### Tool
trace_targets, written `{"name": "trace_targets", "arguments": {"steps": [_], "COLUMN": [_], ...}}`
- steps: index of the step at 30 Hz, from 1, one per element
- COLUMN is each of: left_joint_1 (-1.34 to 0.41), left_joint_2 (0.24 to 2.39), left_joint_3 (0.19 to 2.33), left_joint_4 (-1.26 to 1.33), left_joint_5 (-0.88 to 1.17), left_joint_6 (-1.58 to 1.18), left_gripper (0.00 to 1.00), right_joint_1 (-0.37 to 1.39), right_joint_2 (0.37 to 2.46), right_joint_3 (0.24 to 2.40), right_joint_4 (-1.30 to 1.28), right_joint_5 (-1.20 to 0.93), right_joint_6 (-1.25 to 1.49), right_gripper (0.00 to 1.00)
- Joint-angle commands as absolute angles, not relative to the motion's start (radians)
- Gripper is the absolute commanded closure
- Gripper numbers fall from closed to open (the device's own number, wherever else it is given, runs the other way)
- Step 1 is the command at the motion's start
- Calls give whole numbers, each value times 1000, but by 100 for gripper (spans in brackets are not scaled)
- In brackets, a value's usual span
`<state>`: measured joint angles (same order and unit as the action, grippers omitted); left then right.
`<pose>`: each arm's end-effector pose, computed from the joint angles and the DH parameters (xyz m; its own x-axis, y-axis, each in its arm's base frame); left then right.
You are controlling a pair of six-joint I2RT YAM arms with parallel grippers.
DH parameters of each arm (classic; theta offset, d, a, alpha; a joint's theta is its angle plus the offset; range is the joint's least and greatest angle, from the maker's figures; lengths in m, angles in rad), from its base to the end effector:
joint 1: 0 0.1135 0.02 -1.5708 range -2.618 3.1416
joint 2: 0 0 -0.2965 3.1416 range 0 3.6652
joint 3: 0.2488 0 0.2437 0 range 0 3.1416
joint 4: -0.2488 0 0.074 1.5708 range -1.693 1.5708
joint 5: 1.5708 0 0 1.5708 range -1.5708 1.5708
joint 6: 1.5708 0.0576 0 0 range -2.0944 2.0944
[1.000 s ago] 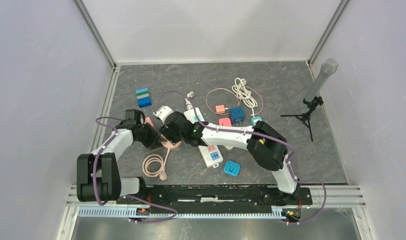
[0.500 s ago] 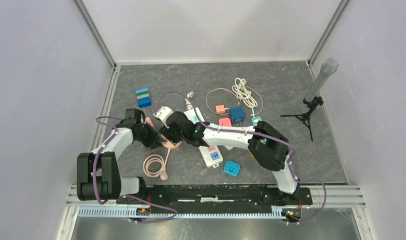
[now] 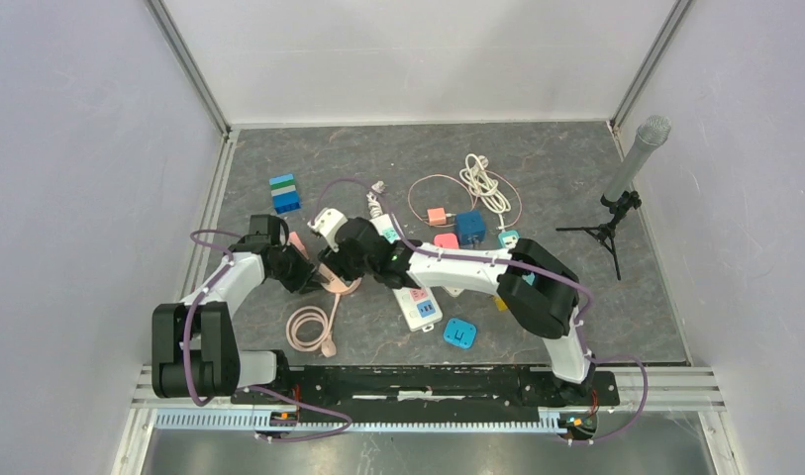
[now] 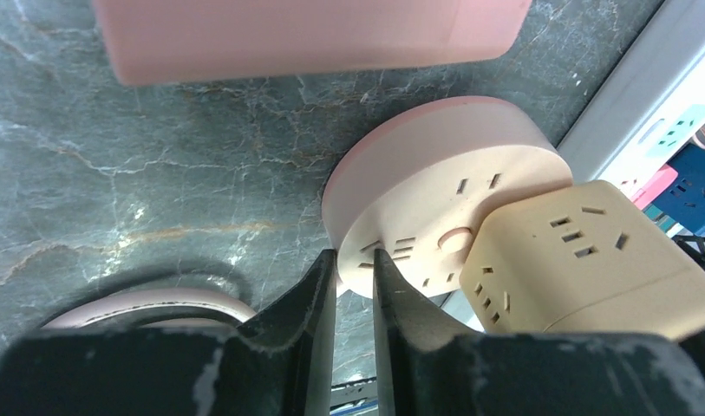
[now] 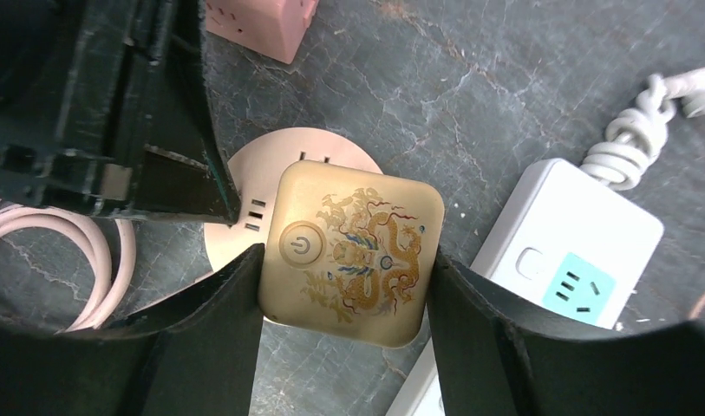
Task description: Pull the plug off the socket
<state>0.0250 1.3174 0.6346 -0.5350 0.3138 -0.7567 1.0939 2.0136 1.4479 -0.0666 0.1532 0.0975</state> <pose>0.2117 -0.0125 0.1772 -0.7390 -0.6717 -0.0525 -0.5837 0.6772 -0.4479 0.2301 0.4262 0.2281 -0.3500 -0.4678 -0.8116 -0.7912 0.6115 -0.0112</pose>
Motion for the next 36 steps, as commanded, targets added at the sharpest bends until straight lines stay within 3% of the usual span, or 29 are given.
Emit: {"name": "trace_targets", "arguments": {"steps": [1,10,14,19,27,32,36], "left_joint_1": [28,28,28,28,26,23,21], "left_joint_2": [1362,1365,1370,1372,1375,1436,1433], "left_joint_3": [598,595,598,593,562,562,560], "left_joint_4": [-597,-597,-594,-581,-536,-529,-534], "left_joint_5": [127,126,132,163,197,203,187], "left_joint_6": [-723,-724,-724,-721,-726,-730,-735], "left_gripper": [74,73,72,56,52,53,53], "right_joint_1": [1180,1066,1179,1203,1061,1176,1164], "right_joint_2": [1992,1946,2013,2028,1947,1993,1920], "right_joint_3": [1520,1444,1562,1537,1390,1534,1472], "right_joint_4": [-25,124,-32,-52,141,-45,25], "right_joint_5": [156,-112,87,163,-154,49,111], "right_joint_6": [21,263,59,13,256,37,18], "right_gripper": [100,100,100,100,100,100,100]}}
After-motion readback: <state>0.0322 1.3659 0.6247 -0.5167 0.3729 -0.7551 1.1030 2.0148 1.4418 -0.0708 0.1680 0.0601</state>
